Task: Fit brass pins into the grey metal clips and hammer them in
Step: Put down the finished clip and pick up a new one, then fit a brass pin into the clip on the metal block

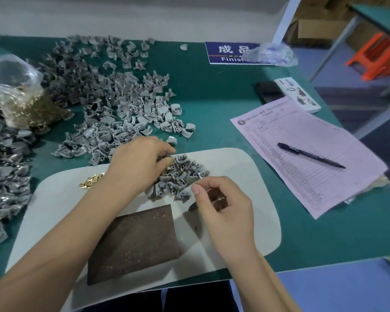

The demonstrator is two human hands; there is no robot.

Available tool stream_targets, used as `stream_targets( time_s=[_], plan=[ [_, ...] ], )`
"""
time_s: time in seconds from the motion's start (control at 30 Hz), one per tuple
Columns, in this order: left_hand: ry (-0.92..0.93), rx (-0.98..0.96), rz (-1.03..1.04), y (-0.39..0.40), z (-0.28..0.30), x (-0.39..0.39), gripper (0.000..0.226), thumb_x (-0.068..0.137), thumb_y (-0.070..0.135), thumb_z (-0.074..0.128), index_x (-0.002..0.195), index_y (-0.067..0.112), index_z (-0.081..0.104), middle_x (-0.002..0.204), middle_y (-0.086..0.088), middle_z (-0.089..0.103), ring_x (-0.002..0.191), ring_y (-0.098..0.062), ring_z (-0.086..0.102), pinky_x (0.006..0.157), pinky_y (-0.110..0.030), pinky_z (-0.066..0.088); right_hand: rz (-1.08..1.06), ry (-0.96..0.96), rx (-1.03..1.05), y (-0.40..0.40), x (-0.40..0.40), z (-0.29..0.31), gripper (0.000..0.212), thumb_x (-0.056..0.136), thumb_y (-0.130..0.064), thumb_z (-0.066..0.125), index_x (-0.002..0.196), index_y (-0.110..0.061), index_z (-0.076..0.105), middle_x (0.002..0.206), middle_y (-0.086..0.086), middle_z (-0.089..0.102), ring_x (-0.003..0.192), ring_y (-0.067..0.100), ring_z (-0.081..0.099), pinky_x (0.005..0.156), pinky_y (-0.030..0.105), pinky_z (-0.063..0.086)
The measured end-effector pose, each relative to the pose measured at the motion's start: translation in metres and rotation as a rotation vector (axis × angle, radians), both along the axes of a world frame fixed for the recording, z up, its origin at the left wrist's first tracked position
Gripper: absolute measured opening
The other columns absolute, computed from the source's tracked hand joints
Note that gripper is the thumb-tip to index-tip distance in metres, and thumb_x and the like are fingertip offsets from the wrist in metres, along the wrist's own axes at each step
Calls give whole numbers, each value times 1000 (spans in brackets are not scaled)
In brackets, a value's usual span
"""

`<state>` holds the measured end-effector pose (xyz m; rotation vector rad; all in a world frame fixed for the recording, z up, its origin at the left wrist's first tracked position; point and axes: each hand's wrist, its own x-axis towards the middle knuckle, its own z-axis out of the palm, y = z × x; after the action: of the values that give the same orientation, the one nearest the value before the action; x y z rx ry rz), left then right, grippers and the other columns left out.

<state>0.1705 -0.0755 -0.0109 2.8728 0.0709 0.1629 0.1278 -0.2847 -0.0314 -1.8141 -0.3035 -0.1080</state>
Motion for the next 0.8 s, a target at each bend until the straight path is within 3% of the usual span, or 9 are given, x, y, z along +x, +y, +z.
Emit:
stream_targets(
  time_s=[0.1, 0.27, 0.43, 0.57, 0.63, 0.73, 0.8],
  plan=[
    [-4, -26, 20, 1, 6, 2, 15, 92, 49, 66, 105, 41, 67, 90, 23, 61, 87, -2, 52, 58, -24, 34, -26, 102, 106, -4, 1, 5, 5, 91, -25, 73, 90, -29, 75, 85, -9, 73, 73, 8, 65, 65, 15, 47],
    [-116, -309, -25, -1, 18, -36, 11, 90, 49, 61, 100, 48, 63, 91, 32, 61, 85, 20, 48, 63, -21, 39, -45, 129, 120, -8, -2, 11, 4, 90, -25, 73, 88, -28, 75, 83, -9, 74, 73, 5, 66, 65, 13, 46],
    [-77, -302, -10, -4, 13, -60, 12, 93, 42, 63, 104, 44, 66, 97, 25, 63, 88, 10, 47, 71, -30, 44, -21, 141, 74, -3, -10, 12, 11, 92, -15, 75, 86, -25, 75, 78, -7, 72, 66, 7, 63, 63, 15, 46],
    [-111, -485, 31, -3, 13, -76, 24, 92, 43, 64, 116, 42, 67, 98, 27, 63, 91, 9, 54, 72, -20, 42, -1, 131, 89, -1, -14, 15, 13, 92, -14, 75, 86, -26, 74, 79, -4, 72, 70, 13, 66, 66, 21, 50],
    [-159, -534, 32, -3, 15, -95, 20, 92, 42, 63, 111, 44, 69, 97, 29, 64, 91, 5, 55, 72, -19, 40, 20, 125, 87, 0, -19, 15, 10, 93, -19, 74, 87, -27, 73, 78, -4, 70, 70, 14, 65, 67, 27, 52],
    [-208, -514, 42, 1, 19, -131, 13, 94, 39, 61, 104, 45, 68, 100, 29, 62, 92, 3, 54, 71, -14, 38, 52, 127, 70, 5, -29, 15, 4, 91, -29, 70, 88, -31, 70, 79, -4, 69, 72, 19, 66, 64, 43, 56],
    [-195, -449, 44, 4, 19, -155, 11, 97, 42, 60, 105, 44, 67, 97, 29, 59, 94, 3, 53, 72, -18, 41, 77, 114, 41, 9, -34, 15, 3, 91, -29, 70, 88, -31, 70, 80, -6, 69, 73, 17, 66, 63, 44, 55]
  ],
)
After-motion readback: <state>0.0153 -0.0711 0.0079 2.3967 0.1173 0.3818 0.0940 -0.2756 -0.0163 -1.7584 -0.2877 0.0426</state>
